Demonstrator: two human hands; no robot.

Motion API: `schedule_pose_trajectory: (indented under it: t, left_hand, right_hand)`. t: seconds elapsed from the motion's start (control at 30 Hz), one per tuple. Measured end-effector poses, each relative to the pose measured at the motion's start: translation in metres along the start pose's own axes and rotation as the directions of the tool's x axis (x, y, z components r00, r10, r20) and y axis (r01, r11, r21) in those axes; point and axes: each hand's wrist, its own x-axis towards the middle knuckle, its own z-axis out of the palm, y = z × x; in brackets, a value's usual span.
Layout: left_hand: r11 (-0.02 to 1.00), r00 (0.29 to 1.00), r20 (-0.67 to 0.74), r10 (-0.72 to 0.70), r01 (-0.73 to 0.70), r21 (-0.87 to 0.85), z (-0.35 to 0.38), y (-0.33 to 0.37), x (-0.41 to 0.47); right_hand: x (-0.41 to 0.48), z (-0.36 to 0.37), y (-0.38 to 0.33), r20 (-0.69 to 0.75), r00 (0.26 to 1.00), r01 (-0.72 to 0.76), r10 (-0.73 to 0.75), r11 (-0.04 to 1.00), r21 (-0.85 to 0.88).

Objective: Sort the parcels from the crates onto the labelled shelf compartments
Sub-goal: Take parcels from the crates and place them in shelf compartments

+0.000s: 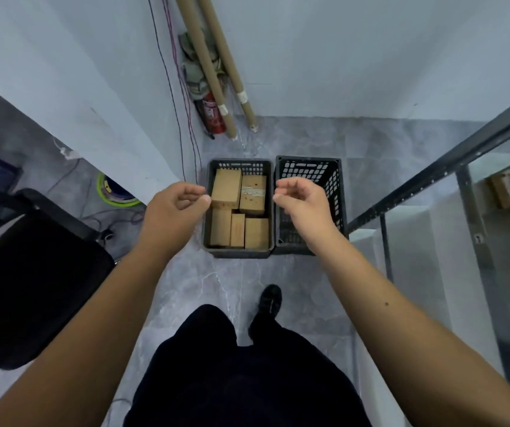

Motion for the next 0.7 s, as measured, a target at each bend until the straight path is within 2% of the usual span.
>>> schedule_pose_trajectory:
  t: [0.2,0.33,0.43,0.7]
  left_hand:
    - [0.998,0.998,0.001,-0.063,0.064,-0.004,0.004,-0.006,0.049]
    - [0.994,0.996,0.032,-0.078,0.075,0.082,0.005,-0.011,0.086]
    - [0.987,0.993,0.094,-0.070,0.056,0.150,0.005,-0.015,0.121]
    - [0.991,0.948,0.314,-0.056,0.013,0.137,0.026,-0.029,0.241]
  right_hand:
    - [0.038,0.013,0.011,0.032,0.995,-0.097,0.097,0.995,0.013]
    - [0.069,0.027,0.011,-0.011,0.990,-0.138,0.138,0.990,0.004]
    - [0.101,0.038,0.009,-0.051,0.983,-0.175,0.175,0.985,0.007]
    - [0.187,0.083,0.000,-0.108,0.972,-0.211,0.209,0.977,-0.016]
